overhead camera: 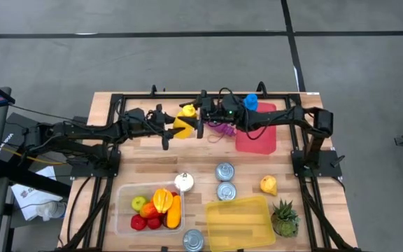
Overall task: Pick & Place Food Item
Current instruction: Put the yellow water bottle into the red bin
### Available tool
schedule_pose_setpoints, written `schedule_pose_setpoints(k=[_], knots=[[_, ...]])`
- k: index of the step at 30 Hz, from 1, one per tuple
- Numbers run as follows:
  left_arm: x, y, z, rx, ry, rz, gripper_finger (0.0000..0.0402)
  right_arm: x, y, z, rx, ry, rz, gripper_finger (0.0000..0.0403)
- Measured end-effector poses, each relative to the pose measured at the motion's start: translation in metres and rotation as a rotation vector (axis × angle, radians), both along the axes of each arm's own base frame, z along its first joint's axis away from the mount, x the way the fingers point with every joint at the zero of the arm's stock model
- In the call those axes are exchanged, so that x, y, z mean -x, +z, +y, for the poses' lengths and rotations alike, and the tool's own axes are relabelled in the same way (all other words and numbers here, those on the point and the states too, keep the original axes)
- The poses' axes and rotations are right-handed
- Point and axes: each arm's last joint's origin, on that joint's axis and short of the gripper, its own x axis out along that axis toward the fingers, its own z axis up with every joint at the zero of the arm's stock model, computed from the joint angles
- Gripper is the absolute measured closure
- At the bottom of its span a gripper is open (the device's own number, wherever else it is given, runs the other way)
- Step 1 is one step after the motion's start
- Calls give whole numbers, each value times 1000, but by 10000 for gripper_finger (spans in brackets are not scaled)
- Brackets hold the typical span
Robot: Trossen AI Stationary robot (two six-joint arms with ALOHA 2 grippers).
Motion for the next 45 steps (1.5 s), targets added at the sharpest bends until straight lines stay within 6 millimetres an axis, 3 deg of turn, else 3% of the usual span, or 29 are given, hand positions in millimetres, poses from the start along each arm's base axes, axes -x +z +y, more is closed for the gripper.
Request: schedule_pose_setpoints(k=[2,10,17,25,30,35,45], knots=[[0,-2,-1,-14,-38,21,244,0,0,3,-3,-5,17,214],[7,6,-5,-102,-97,23,168,-3,1,22,36,-31,25,212],[38,30,-15,-156,-110,-12,95,-4,0,31,46,-81,30,213],[64,37,-24,-150,-109,-11,77,-6,-6,50,61,-248,108,213],[69,23,-25,-152,-103,-20,84,-6,-7,76,58,-362,120,213],[71,15,-23,-151,-87,-17,87,1,-5,109,67,-585,163,213],[71,6,-23,-140,-87,8,88,31,-11,188,61,-1069,198,213]])
